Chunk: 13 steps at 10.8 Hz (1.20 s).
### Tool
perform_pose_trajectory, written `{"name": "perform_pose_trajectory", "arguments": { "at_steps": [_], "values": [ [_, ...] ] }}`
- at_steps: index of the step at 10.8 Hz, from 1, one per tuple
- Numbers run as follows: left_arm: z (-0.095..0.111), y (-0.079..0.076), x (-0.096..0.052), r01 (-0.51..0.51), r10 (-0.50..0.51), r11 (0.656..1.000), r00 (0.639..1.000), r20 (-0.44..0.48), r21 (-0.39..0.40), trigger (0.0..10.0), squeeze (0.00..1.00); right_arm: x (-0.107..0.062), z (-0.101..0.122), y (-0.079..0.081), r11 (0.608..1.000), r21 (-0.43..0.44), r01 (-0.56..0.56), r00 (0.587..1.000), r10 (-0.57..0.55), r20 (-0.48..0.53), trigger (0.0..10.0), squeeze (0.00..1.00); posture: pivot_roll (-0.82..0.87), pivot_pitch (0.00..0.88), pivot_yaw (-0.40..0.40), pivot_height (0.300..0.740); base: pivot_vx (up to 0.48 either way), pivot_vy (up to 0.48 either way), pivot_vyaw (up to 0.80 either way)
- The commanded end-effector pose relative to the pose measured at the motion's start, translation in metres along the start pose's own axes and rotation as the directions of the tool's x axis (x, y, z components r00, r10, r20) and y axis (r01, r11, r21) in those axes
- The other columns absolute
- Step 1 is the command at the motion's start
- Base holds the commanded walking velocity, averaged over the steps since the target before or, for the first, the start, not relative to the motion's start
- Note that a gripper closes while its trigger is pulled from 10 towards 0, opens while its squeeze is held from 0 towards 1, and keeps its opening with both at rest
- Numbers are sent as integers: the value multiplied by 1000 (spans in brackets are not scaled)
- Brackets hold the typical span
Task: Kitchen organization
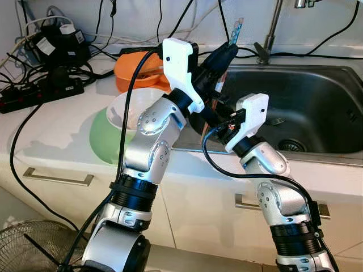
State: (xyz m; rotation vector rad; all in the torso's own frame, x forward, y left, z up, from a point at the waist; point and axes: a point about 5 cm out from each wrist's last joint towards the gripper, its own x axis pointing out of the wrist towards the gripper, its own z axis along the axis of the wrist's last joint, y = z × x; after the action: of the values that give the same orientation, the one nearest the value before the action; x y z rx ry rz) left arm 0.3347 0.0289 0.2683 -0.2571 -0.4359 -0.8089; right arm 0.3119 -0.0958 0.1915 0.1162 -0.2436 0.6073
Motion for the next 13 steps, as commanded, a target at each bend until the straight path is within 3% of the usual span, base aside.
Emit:
{"name": "perform_pose_trajectory", "arguments": {
  "at_steps": [1,2,3,4,7,9,10,11,12,13],
  "values": [
    [2,0,-2,-9,9,1000,1000,4,11,10000,0,3,4,-3,1000,-10,16,1000,-16,14,0,0,49,0,101,740,0,0,0],
    [1,1,-3,-19,19,1000,1000,1,11,10000,0,3,4,-4,1000,-10,20,1000,-20,14,0,0,50,0,98,740,0,0,0],
    [0,2,-4,-37,37,999,999,0,16,10000,600,3,4,-6,1000,-12,29,999,-29,15,0,0,52,0,97,740,0,0,0],
    [0,3,-5,-40,40,999,999,-1,15,10000,1000,3,4,-7,999,-13,34,999,-34,17,0,0,54,0,95,740,0,0,0],
    [1,4,-7,-58,58,998,998,4,18,10000,1000,5,6,-12,998,-12,66,998,-66,25,0,0,54,0,92,740,0,0,0],
    [0,2,-18,-48,49,998,998,-33,34,10000,1000,5,5,-22,989,-14,147,989,-146,26,0,0,55,0,93,740,0,0,0],
    [-2,1,-25,-43,44,998,998,-42,37,10000,400,4,5,-29,982,-22,188,982,-187,27,0,0,58,0,93,740,0,0,0],
    [-11,4,-38,-69,74,996,994,-76,55,10000,0,3,4,-44,966,-31,257,966,-256,26,0,0,63,0,95,740,0,0,0],
    [-28,6,-61,-92,109,989,982,-151,118,10000,0,0,3,-63,940,-71,332,943,-332,16,0,0,69,0,93,740,0,0,0],
    [-32,5,-68,-93,114,987,978,-176,128,10000,0,-2,3,-70,931,-81,357,934,-357,15,0,0,75,0,86,740,0,0,0]
  ]
}}
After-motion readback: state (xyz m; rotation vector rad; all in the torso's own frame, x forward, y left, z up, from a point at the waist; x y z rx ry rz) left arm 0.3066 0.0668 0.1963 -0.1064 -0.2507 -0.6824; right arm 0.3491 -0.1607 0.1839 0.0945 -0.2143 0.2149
